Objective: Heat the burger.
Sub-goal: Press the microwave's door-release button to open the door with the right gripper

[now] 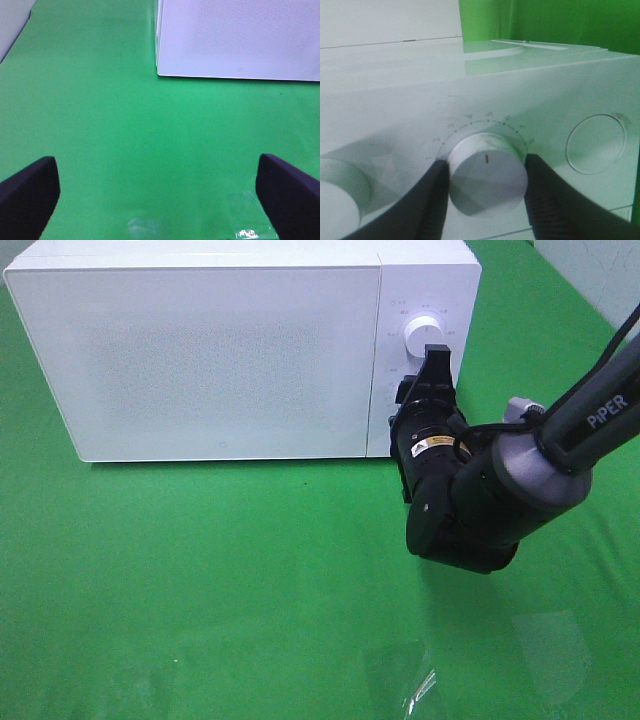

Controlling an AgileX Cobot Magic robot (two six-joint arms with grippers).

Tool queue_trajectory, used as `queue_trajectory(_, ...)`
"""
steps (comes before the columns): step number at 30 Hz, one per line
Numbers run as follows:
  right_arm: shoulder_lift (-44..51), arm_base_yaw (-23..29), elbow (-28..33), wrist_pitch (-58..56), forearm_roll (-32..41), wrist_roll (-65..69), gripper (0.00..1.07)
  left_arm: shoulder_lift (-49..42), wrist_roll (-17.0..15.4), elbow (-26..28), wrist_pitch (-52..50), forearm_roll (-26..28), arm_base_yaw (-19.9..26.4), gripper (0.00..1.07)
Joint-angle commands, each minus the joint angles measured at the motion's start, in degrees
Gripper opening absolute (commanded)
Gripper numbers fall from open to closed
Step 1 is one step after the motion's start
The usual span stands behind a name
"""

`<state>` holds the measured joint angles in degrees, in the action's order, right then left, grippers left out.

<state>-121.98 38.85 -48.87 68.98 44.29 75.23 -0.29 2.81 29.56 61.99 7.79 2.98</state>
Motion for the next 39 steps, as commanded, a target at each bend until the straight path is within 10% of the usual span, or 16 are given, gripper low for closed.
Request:
queue_trajectory(1, 1.1, -0.8, -1.8, 5.3, -2.7, -0.5, 0.02, -0.9, -0.1, -0.1, -0.7, 0.1, 0.0, 1.00)
queue_trajectory(39, 2.3, -0.6, -1.5, 3.8, -2.2, -7.7, 0.56, -0.9, -0.1, -0.1, -0.7, 0.1, 0.0, 1.00)
